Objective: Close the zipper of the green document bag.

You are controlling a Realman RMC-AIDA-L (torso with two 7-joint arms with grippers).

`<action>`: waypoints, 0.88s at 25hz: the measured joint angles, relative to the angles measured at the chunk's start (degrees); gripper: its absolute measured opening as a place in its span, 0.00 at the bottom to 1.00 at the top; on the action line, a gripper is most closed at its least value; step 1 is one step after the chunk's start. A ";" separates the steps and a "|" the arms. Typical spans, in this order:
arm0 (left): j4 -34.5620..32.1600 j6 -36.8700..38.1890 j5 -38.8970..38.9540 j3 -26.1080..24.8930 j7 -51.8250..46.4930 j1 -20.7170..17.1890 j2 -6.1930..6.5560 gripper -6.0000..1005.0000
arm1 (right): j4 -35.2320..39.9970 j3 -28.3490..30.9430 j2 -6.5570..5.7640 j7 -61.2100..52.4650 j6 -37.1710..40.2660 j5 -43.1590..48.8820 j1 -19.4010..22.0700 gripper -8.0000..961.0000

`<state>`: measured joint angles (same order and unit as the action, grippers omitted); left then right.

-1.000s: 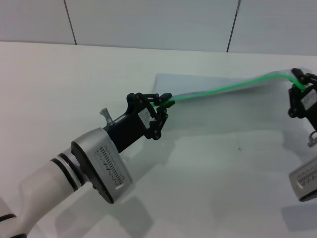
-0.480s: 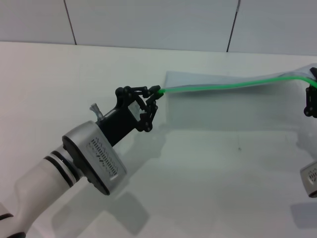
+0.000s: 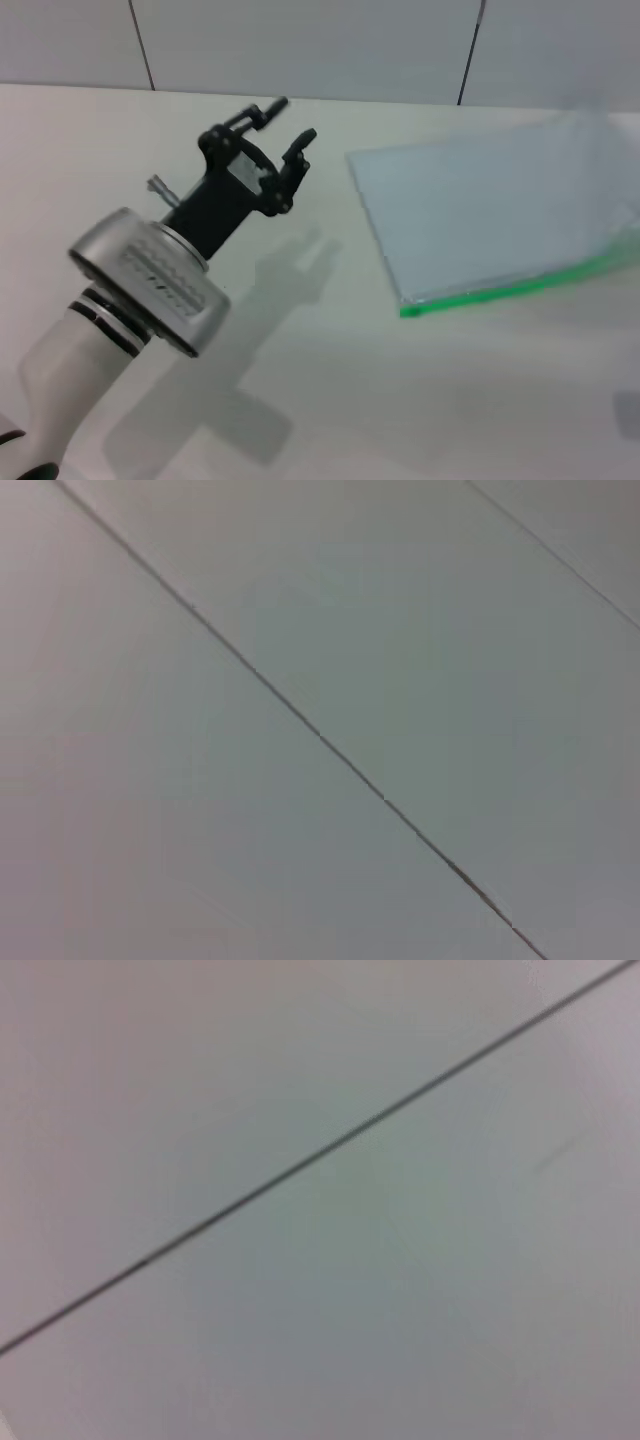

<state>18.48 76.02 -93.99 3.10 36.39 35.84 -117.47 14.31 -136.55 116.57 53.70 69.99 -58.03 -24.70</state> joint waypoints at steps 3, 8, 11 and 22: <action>-0.16 3.44 0.17 -0.32 -3.23 -0.83 0.10 0.26 | 0.09 0.13 0.04 -1.42 3.68 0.01 1.15 0.26; -0.48 8.46 4.00 -0.37 -8.65 -2.24 0.29 0.42 | 0.84 -0.30 0.06 -9.98 12.88 0.41 3.30 0.45; -0.93 11.12 7.08 -0.43 -12.07 -2.92 0.34 0.44 | 0.87 -0.80 -0.01 -17.99 16.86 0.66 3.82 0.56; -6.93 15.38 15.33 -0.99 -43.65 -4.47 0.53 0.66 | -1.00 -1.87 -0.44 -44.86 19.49 0.91 3.18 0.73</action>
<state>11.54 91.40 -78.66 2.11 -7.26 31.37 -116.94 13.31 -138.42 116.13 8.85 89.48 -57.12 -21.52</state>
